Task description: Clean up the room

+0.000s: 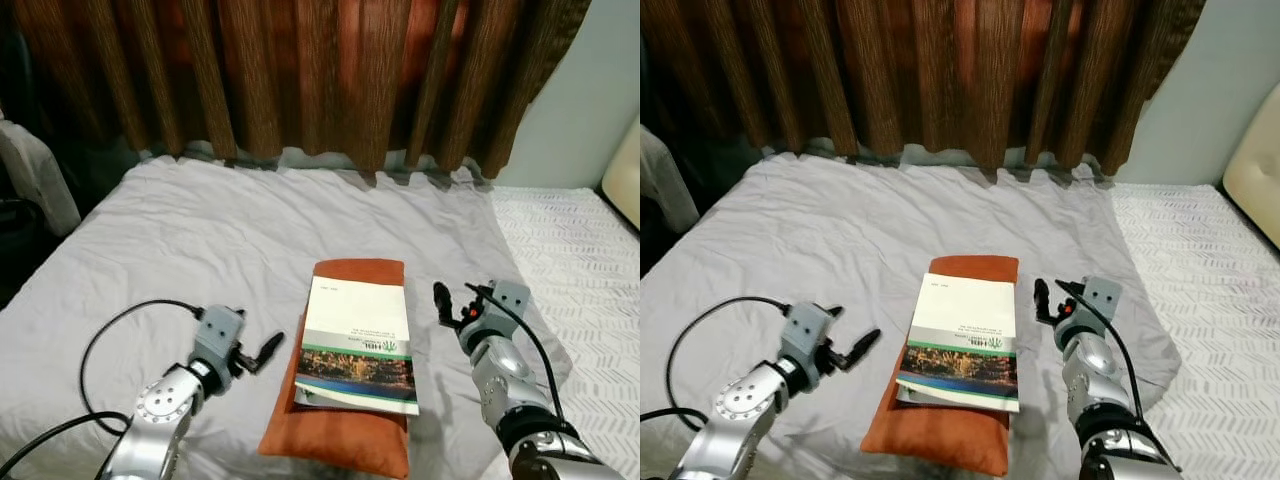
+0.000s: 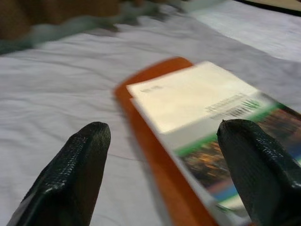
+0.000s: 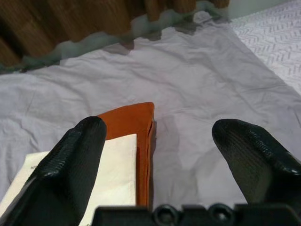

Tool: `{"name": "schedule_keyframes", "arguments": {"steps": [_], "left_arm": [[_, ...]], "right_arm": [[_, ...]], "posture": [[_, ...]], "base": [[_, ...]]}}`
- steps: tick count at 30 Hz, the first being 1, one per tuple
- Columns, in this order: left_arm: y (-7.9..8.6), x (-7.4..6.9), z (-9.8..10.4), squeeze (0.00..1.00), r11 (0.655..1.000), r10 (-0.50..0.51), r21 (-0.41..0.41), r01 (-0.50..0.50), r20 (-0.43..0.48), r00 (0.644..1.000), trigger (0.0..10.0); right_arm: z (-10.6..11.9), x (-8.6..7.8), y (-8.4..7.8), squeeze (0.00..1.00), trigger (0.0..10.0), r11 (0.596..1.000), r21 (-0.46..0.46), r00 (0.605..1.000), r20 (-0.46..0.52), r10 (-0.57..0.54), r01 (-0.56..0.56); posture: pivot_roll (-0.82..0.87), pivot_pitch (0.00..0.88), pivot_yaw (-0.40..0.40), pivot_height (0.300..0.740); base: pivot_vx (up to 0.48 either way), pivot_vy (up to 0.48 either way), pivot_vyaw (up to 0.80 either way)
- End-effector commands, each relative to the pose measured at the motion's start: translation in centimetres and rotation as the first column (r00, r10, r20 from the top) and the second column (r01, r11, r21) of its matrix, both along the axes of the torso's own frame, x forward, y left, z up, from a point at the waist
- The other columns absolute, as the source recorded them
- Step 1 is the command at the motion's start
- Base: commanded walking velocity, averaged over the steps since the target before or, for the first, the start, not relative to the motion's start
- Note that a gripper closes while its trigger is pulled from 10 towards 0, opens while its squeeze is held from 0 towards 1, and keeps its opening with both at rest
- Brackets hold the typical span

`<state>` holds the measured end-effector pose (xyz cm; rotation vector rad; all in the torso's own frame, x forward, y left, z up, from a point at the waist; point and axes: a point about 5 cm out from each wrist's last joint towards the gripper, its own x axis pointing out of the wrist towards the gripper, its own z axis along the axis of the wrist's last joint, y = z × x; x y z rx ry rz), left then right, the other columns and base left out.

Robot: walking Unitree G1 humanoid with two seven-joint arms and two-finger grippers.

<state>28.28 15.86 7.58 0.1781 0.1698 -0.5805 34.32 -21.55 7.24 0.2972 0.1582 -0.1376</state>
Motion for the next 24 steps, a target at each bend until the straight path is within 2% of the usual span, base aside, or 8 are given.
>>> {"name": "schedule_keyframes", "arguments": {"steps": [1,5,7,10,14,18,22,24], "left_arm": [[-1.0,-0.6,-0.3,0.00,0.997,-0.080,0.009,0.080,-0.025,0.997,10.0],[-1.4,-1.2,-0.7,0.00,0.992,-0.124,-0.014,0.124,-0.077,0.989,10.0],[-1.4,-1.2,-0.7,0.00,0.992,-0.124,-0.014,0.124,-0.077,0.989,10.0],[-1.2,-1.2,-0.7,0.00,0.994,-0.113,-0.016,0.112,-0.080,0.990,10.0],[-1.0,-1.5,-0.7,0.00,0.995,-0.098,-0.024,0.097,-0.078,0.992,10.0],[-1.6,-1.7,-1.0,0.00,0.995,-0.095,-0.027,0.094,-0.078,0.992,10.0],[-1.7,-1.8,-1.1,0.00,0.996,-0.094,-0.019,0.093,-0.076,0.993,10.0],[-2.2,-1.7,-1.3,0.00,0.997,-0.082,-0.022,0.081,-0.053,0.995,10.0]], "right_arm": [[-0.2,0.1,-0.7,0.00,10.0,0.995,0.090,0.999,-0.025,-0.044,0.046],[-0.5,0.1,-1.1,0.00,10.0,0.970,0.230,0.996,-0.058,-0.074,0.085],[-0.5,0.1,-1.1,0.00,10.0,0.970,0.230,0.996,-0.058,-0.074,0.085],[-0.5,0.2,-1.3,0.00,10.0,0.954,0.285,0.995,-0.054,-0.079,0.092],[-0.2,0.3,-1.3,0.00,10.0,0.914,0.403,0.999,-0.023,-0.034,0.041],[0.1,0.5,-1.0,0.00,10.0,0.923,0.384,0.999,-0.009,0.038,-0.032],[0.2,0.6,-0.9,0.00,10.0,0.930,0.365,0.998,-0.007,0.057,-0.050],[0.4,0.8,-0.6,0.00,10.0,0.957,0.273,0.994,-0.015,0.108,-0.100]], "posture": [[0.15,0.103,-0.029,0.740],[0.15,0.107,-0.029,0.740],[0.15,0.107,-0.029,0.740],[0.15,0.109,-0.031,0.740],[0.15,0.106,-0.052,0.740],[0.13,0.095,-0.078,0.740],[0.13,0.095,-0.078,0.740],[0.12,0.085,-0.091,0.740]], "base": [[0.000,0.000,0.00],[0.000,0.000,0.00],[0.000,0.000,0.00],[0.000,0.000,0.00],[0.000,0.000,0.00],[0.000,0.000,0.00],[0.000,0.000,0.00],[0.000,0.000,0.00]]}}
